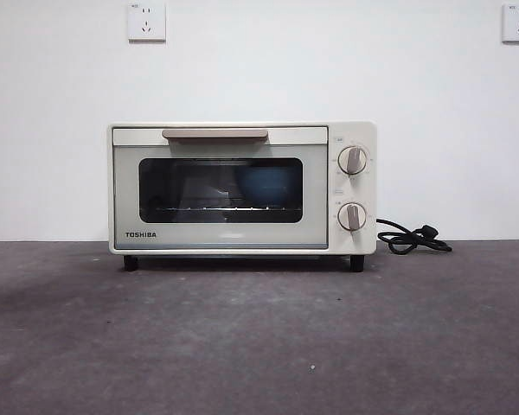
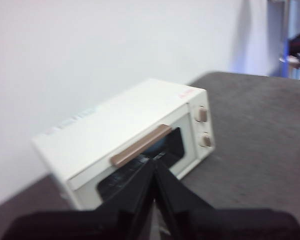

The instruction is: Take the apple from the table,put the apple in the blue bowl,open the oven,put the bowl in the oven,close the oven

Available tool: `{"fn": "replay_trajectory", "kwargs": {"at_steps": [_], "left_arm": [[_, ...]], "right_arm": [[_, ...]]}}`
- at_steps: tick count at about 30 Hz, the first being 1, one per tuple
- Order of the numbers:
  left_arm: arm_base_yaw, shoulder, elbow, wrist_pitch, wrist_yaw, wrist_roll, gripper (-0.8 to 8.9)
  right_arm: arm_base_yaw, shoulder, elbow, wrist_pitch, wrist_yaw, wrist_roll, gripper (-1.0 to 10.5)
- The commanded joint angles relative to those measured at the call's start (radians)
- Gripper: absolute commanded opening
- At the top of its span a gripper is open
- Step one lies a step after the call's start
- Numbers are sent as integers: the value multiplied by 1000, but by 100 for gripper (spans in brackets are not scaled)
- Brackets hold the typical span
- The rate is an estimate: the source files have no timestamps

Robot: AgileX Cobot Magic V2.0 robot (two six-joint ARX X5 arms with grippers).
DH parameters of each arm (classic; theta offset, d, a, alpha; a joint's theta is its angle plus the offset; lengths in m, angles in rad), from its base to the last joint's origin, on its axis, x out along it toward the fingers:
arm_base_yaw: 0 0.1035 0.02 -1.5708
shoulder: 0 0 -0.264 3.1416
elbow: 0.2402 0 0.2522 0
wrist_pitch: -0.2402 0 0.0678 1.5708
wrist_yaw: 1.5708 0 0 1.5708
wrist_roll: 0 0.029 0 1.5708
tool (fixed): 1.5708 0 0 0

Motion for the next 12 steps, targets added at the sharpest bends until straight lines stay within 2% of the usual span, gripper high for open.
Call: {"fn": "replay_trajectory", "kwargs": {"at_steps": [1, 2, 4, 9, 12], "left_arm": [[9, -150, -216, 69, -156, -24, -3], [9, -198, -270, 70, -220, -29, -3], [9, -278, -359, 71, -287, -39, -3], [10, -441, -521, 69, -305, -24, -3], [10, -515, -600, 69, -325, -53, -3]], "right_arm": [[1, 1, -7, -23, 5, 4, 0], [1, 2, -6, -23, 4, 4, 0], [1, 2, -6, -23, 4, 4, 0], [1, 2, -6, -23, 4, 4, 0], [1, 2, -6, -23, 4, 4, 0]]}}
